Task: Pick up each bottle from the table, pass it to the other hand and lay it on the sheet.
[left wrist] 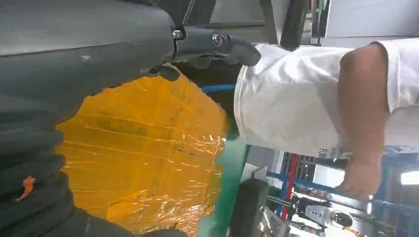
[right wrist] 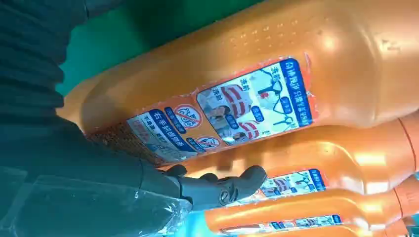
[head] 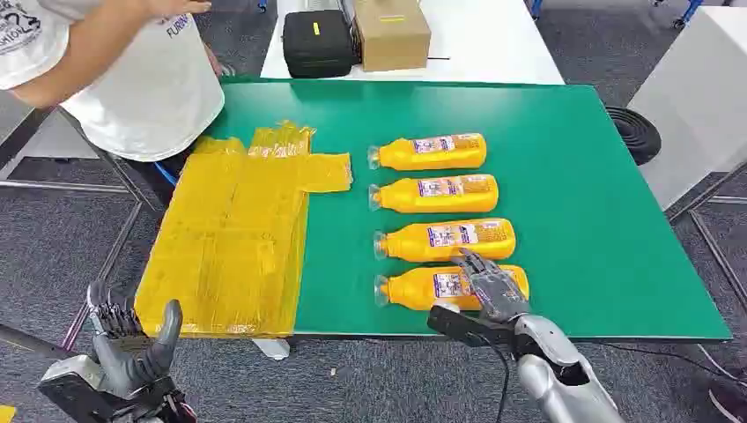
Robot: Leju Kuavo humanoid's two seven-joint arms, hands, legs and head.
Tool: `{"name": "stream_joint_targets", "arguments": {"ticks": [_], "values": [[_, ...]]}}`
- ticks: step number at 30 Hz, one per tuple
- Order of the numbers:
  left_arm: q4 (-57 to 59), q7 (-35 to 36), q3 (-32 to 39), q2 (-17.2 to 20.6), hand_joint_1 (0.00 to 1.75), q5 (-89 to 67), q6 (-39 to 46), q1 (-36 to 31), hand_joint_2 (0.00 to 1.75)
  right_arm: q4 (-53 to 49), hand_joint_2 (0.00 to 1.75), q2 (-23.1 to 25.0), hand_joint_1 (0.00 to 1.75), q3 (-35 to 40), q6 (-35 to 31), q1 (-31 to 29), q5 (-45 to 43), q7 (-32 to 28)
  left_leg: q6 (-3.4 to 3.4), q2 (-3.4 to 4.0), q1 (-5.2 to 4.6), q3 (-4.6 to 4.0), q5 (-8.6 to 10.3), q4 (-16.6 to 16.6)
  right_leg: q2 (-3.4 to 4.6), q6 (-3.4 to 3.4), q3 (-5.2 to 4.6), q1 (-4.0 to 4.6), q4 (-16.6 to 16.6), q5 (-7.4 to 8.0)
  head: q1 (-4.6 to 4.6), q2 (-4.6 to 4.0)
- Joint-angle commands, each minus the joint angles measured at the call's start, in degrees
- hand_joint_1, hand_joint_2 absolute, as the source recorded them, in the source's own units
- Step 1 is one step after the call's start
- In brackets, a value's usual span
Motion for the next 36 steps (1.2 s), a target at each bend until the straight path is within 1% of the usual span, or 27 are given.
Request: {"name": "stream_joint_targets", "arguments": {"ticks": [1, 2, 3, 4, 8, 11, 12, 14, 15, 16, 17, 18, 22, 26, 27, 28, 30, 31, 32, 33, 34, 36], "values": [[0.9, 0.5, 0.7, 0.9, 0.0, -0.1, -0.2, -0.2, 1.75, 0.9, 1.75, -1.8, 0.0, 0.2, 1.3, 3.2, -0.3, 0.5, 0.0, -0.09, 0.02, 0.33, -0.1, -0.1, -0.17, -0.14, 0.4, 0.05, -0.1, -0.14, 0.02, 0.0], [1.0, 0.5, 0.7, 0.9, 0.0, -0.1, -0.2, -0.1, 1.75, 0.7, 1.75, -2.2, 0.0, -0.1, 1.4, 3.8, -0.5, 0.5, 0.0, -0.09, 0.03, 0.29, -0.09, -0.1, -0.15, -0.11, 0.36, 0.05, -0.1, -0.11, 0.0, 0.0], [1.0, 0.5, 0.8, 0.9, 0.0, -0.1, -0.3, -0.1, 1.75, 0.5, 1.75, -2.3, 0.0, -0.3, 1.6, 4.1, -0.6, 0.5, 0.0, -0.11, 0.01, 0.46, -0.14, -0.1, -0.2, -0.16, 0.53, 0.05, -0.1, -0.18, 0.02, 0.0], [1.1, 0.5, 0.9, 0.9, 0.0, -0.1, -0.4, -0.1, 1.75, 0.3, 1.75, -2.6, 0.0, -0.5, 1.5, 4.5, -0.6, 0.5, 0.0, -0.14, 0.03, 0.38, -0.11, -0.1, -0.22, -0.13, 0.47, 0.07, -0.1, -0.15, 0.02, 0.0], [1.2, 0.5, 1.3, 0.6, 0.0, -0.3, -1.0, -0.1, 1.75, -0.4, 1.75, -2.6, 0.0, -1.8, 2.1, 6.0, -0.7, 0.9, 0.02, -0.16, 0.03, 0.51, -0.13, -0.1, -0.24, -0.1, 0.57, 0.07, -0.1, -0.2, 0.0, 0.0], [1.6, 0.7, 1.6, 0.6, 0.0, -0.7, -1.6, -0.5, 1.75, -2.4, 1.75, -3.6, 0.0, -3.7, 2.3, 8.9, -1.6, 1.3, 0.05, -0.21, 0.03, 0.44, -0.12, -0.1, -0.26, -0.05, 0.53, 0.06, -0.1, -0.18, 0.0, 0.0], [1.6, 0.7, 1.7, 0.5, 0.0, -0.7, -1.7, -0.6, 1.75, -2.9, 1.75, -4.0, 0.0, -4.0, 2.3, 9.5, -1.8, 1.4, 0.06, -0.22, 0.02, 0.48, -0.14, -0.1, -0.26, -0.03, 0.52, 0.04, -0.1, -0.2, 0.0, 0.0], [1.5, 0.8, 2.0, 0.3, 0.0, -0.9, -1.8, -0.6, 1.75, -3.7, 1.75, -4.8, 0.0, -4.6, 2.5, 10.5, -2.5, 1.5, 0.07, -0.32, 0.02, 0.75, -0.23, -0.1, -0.42, -0.11, 0.83, 0.06, -0.2, -0.37, 0.0, 0.0], [1.4, 0.8, 2.2, 0.2, 0.0, -1.0, -1.7, -0.5, 1.75, -3.6, 1.75, -4.8, 0.0, -4.8, 2.6, 10.4, -2.7, 1.5, 0.07, -0.33, 0.02, 0.97, -0.34, -0.1, -0.48, -0.21, 1.07, 0.09, -0.2, -0.49, 0.02, 0.0], [1.2, 0.8, 2.4, 0.2, 0.0, -1.1, -1.6, -0.5, 1.75, -3.2, 1.75, -4.6, 0.0, -5.0, 2.7, 10.1, -2.8, 1.6, 0.12, -0.42, 0.01, 0.98, -0.36, -0.1, -0.58, -0.17, 1.08, 0.08, -0.2, -0.51, 0.0, 0.0], [1.0, 0.8, 2.5, 0.2, 0.0, -1.1, -1.6, -0.4, 1.75, -3.1, 1.75, -4.6, 0.0, -5.1, 2.8, 9.8, -2.9, 1.6, 0.18, -0.34, 0.01, 0.95, -0.33, -0.1, -0.49, -0.15, 1.1, 0.06, -0.2, -0.45, 0.02, 0.0], [1.0, 0.8, 2.5, 0.2, 0.0, -1.1, -1.6, -0.4, 1.75, -3.1, 1.75, -4.6, 0.0, -5.1, 2.8, 9.8, -2.9, 1.6, 0.18, -0.23, 0.02, 0.9, -0.35, 0.0, -0.34, -0.04, 0.75, 0.05, -0.1, -0.42, 0.02, 0.0], [0.8, 0.8, 2.9, 0.2, 0.0, -1.2, -1.4, -0.3, 1.75, -2.3, 1.75, -4.3, 0.0, -5.0, 3.2, 9.0, -3.0, 1.7, 0.09, -0.16, 0.01, 1.35, -0.75, -0.1, -0.26, -0.13, 0.95, 0.03, -0.2, -0.72, 0.02, 0.0], [0.9, 0.8, 3.3, 0.2, 0.0, -0.9, -1.8, -0.1, 1.75, 0.0, 1.75, -5.5, 0.0, -5.8, 4.8, 7.3, -4.6, 1.4, 0.16, -0.14, -0.01, 1.38, -0.72, -0.1, -0.24, -0.02, 1.01, 0.02, -0.2, -0.71, 0.02, 0.0], [1.0, 0.8, 3.3, 0.2, 0.0, -0.9, -1.9, 0.0, 1.75, 0.3, 1.75, -5.7, 0.0, -6.0, 5.0, 7.2, -4.9, 1.2, 0.16, -0.1, -0.01, 1.41, -0.73, -0.1, -0.21, -0.04, 1.14, 0.04, -0.2, -0.7, 0.02, 0.0], [1.0, 0.8, 3.3, 0.2, 0.0, -0.9, -1.9, 0.0, 1.75, 0.5, 1.75, -5.9, 0.0, -6.2, 5.1, 7.1, -5.1, 1.1, 0.18, -0.11, -0.05, 1.46, -0.74, -0.1, -0.21, 0.01, 1.56, 0.01, -0.2, -0.7, 0.0, 0.0], [1.2, 0.7, 3.3, 0.2, 0.0, -0.9, -2.0, -0.1, 1.75, 0.8, 1.75, -5.8, 0.02, -6.2, 5.1, 7.0, -5.1, 1.0, 0.19, -0.14, -0.04, 1.43, -0.71, -0.1, -0.24, 0.04, 1.56, 0.02, -0.2, -0.69, 0.0, 0.0], [1.3, 0.7, 3.3, 0.3, 0.0, -0.9, -2.0, -0.2, 1.75, 0.8, 1.75, -5.7, 0.19, -6.2, 5.1, 7.1, -5.1, 1.0, 0.19, -0.18, -0.04, 1.53, -0.74, -0.1, -0.3, -0.02, 1.66, 0.02, -0.2, -0.73, 0.02, 0.0], [1.3, 0.7, 3.3, 0.3, 0.0, -0.8, -2.0, -0.3, 1.75, 0.8, 1.75, -5.4, 0.42, -6.2, 5.1, 7.3, -5.0, 1.0, 0.19, -0.17, -0.04, 1.46, -0.7, -0.1, -0.27, 0.02, 1.58, 0.02, -0.2, -0.7, 0.0, 0.0], [1.4, 0.7, 3.3, 0.4, 0.0, -0.8, -1.9, -0.5, 1.75, 0.7, 1.75, -4.8, 1.31, -6.3, 5.0, 7.6, -5.1, 1.2, 0.18, -0.17, -0.02, 1.52, -0.73, -0.1, -0.3, -0.03, 1.66, 0.05, -0.3, -0.73, 0.02, 0.0], [1.6, 0.7, 3.2, 0.4, 0.0, -0.8, -1.9, -0.8, 1.75, 0.7, 1.75, -4.4, 1.34, -6.4, 4.9, 7.8, -5.1, 1.5, 0.18, -0.15, -0.02, 1.47, -0.71, -0.1, -0.25, 0.0, 1.6, 0.04, -0.2, -0.71, 0.0, 0.0], [1.7, 0.7, 3.2, 0.4, 0.0, -0.8, -1.8, -0.9, 1.75, 0.7, 1.75, -4.3, 1.34, -6.3, 4.8, 7.9, -5.1, 1.6, 0.17, -0.16, -0.01, 1.48, -0.72, -0.1, -0.26, -0.02, 1.61, 0.05, -0.2, -0.71, 0.02, 0.0]]}}
